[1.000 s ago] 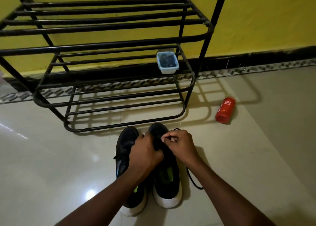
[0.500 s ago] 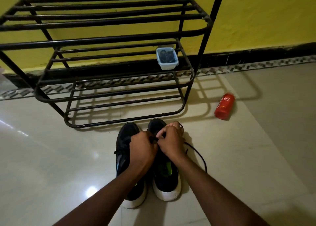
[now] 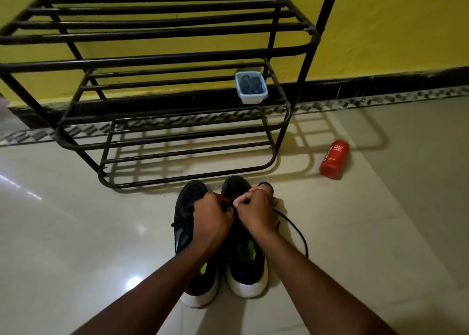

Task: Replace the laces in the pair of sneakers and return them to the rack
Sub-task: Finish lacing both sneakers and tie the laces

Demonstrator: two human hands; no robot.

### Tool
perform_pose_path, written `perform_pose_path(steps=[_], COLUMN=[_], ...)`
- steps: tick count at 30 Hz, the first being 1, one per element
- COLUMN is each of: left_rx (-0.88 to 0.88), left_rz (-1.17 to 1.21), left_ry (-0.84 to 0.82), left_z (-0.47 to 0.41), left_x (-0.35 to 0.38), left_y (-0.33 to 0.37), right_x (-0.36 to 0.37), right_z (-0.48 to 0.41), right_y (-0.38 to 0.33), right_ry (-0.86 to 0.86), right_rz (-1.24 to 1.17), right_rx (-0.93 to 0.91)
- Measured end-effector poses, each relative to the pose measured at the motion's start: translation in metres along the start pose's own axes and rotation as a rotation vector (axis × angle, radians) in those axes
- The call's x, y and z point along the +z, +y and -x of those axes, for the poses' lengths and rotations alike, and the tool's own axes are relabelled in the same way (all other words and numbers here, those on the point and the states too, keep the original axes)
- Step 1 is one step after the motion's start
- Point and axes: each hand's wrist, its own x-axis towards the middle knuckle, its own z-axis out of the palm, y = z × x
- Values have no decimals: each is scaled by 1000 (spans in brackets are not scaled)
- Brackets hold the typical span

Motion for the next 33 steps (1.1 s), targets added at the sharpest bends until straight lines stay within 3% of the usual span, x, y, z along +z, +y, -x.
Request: perform_pose_path(steps=[5, 12, 27, 33], left_rx=[11, -114, -187, -178], left_rz=[15, 65, 38, -48], left_ry=[-51, -35, -153, -144], left_z=[-2, -11, -38, -43], left_x=[-1, -3, -4, 2], left_y=[-4, -4, -8, -9], right_x=[3, 7, 11, 12], right_z=[4, -14, -9, -18], right_y=[0, 17, 18, 26], right_ry=[56, -80, 10, -60], right_rz=[-14, -205, -11, -148], right_rx=[-49, 5, -108, -89])
